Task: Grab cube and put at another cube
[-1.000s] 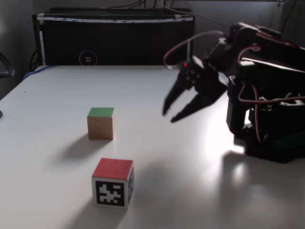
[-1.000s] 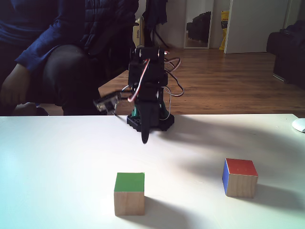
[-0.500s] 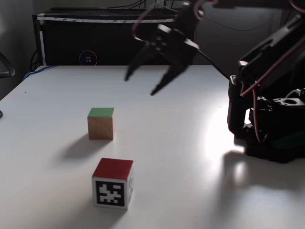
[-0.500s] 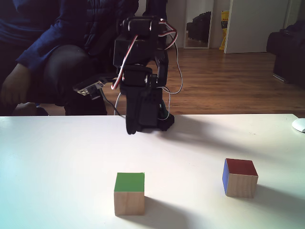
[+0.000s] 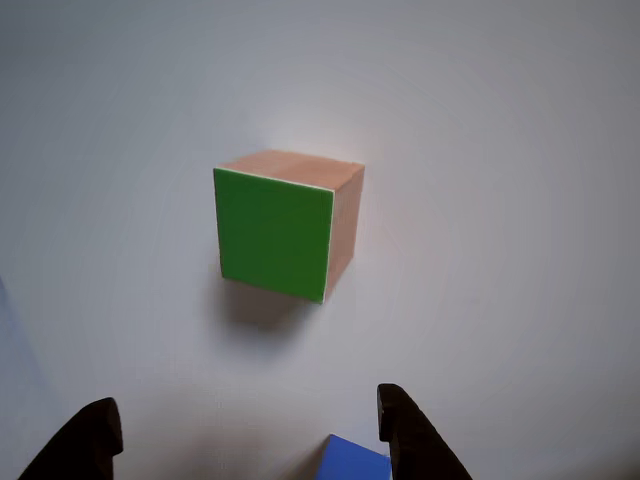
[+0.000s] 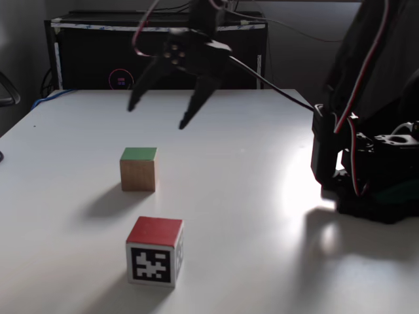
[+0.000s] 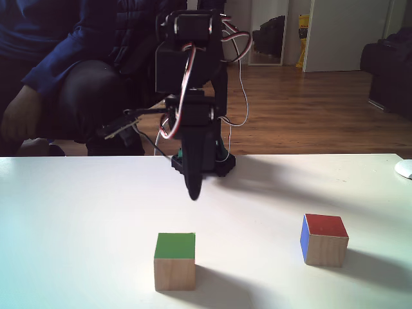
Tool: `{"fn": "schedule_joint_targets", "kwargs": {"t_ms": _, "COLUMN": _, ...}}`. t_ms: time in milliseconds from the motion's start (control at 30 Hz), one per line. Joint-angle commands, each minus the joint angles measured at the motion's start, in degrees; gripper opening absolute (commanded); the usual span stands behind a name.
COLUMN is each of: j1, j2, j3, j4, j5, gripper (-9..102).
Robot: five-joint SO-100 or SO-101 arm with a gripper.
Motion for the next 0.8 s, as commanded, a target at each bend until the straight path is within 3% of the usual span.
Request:
{"fn": "schedule_joint_targets", "kwargs": {"t_ms": 0, "j1": 0.4, "j2": -5.0, "j3": -7.6, "j4": 1.5, "j5": 0.4, "gripper": 41}}
{"fn": "schedule_joint_targets", "kwargs": {"t_ms": 200, "j1": 2.2, "j2": -14.4, "j3": -15.2, "j4": 4.0, "j5": 0.1, "gripper": 45}}
{"fn": "schedule_joint_targets", "kwargs": {"t_ms": 767, "j1": 3.6, "j2": -24.1, "j3": -18.6, "j4": 2.5, "j5": -1.3, "gripper": 46}}
